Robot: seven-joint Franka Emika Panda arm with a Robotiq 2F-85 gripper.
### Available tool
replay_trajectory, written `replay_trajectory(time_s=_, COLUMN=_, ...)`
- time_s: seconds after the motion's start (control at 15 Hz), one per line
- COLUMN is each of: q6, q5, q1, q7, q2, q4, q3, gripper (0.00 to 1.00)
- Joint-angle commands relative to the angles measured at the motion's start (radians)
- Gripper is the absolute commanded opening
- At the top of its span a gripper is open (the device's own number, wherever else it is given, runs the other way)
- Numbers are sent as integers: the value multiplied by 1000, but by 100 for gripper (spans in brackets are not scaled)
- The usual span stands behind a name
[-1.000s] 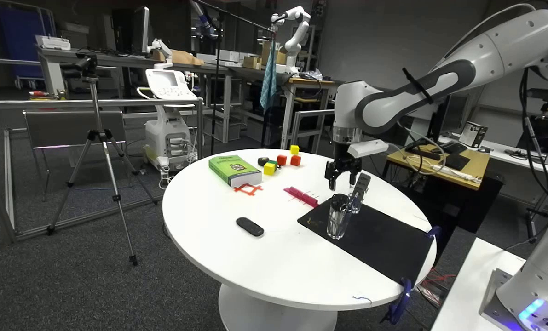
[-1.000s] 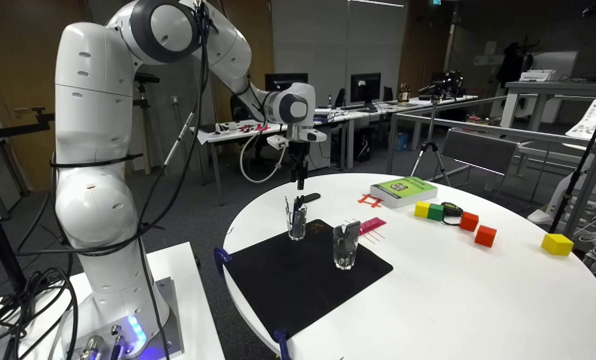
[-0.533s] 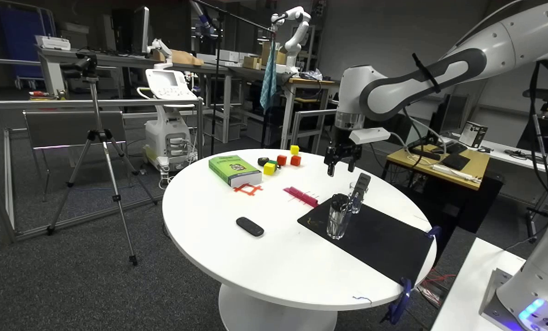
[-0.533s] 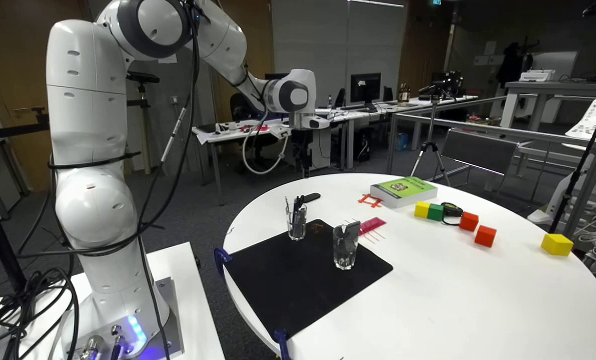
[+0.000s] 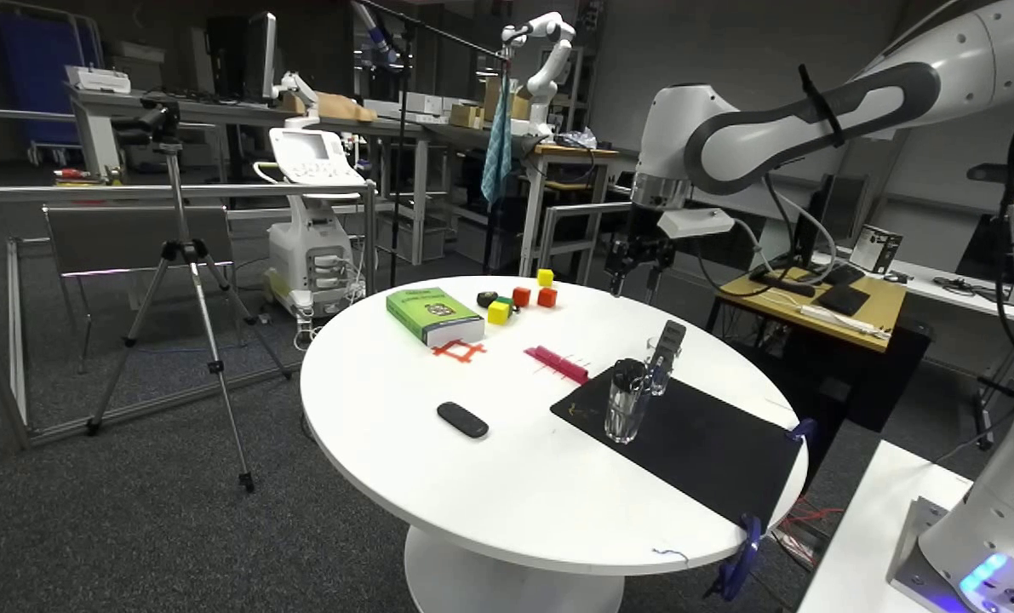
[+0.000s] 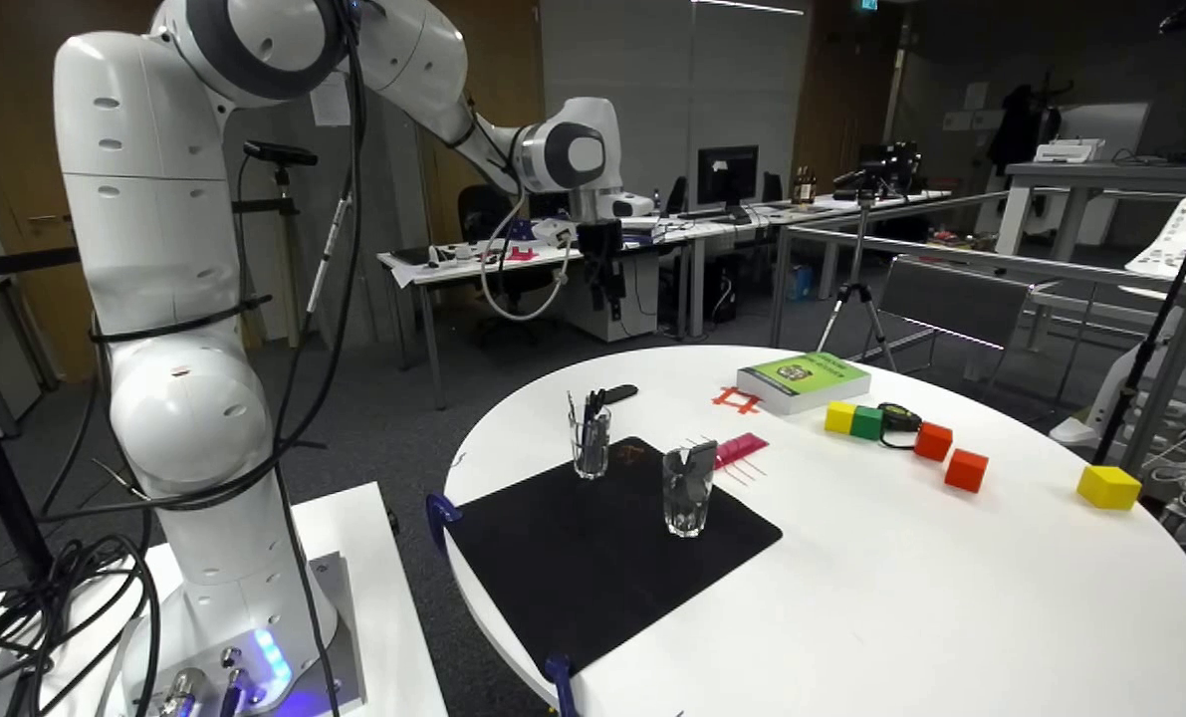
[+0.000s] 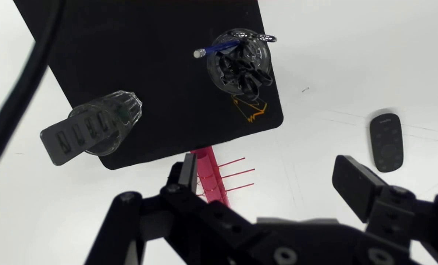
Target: Put the scissors in the other cup
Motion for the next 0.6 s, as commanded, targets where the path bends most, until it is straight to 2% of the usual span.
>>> replay_trajectory(time_s=0.0, q6=-73, q5=-7, q1=-6, q7=-39, q2=-70, q4=-1, q3=10, gripper=100)
replay_trajectory(time_s=0.53, q6=-145, q5=2, q1=-15, q7=-98, q2=-200, q4=-35, q3=32, gripper=100)
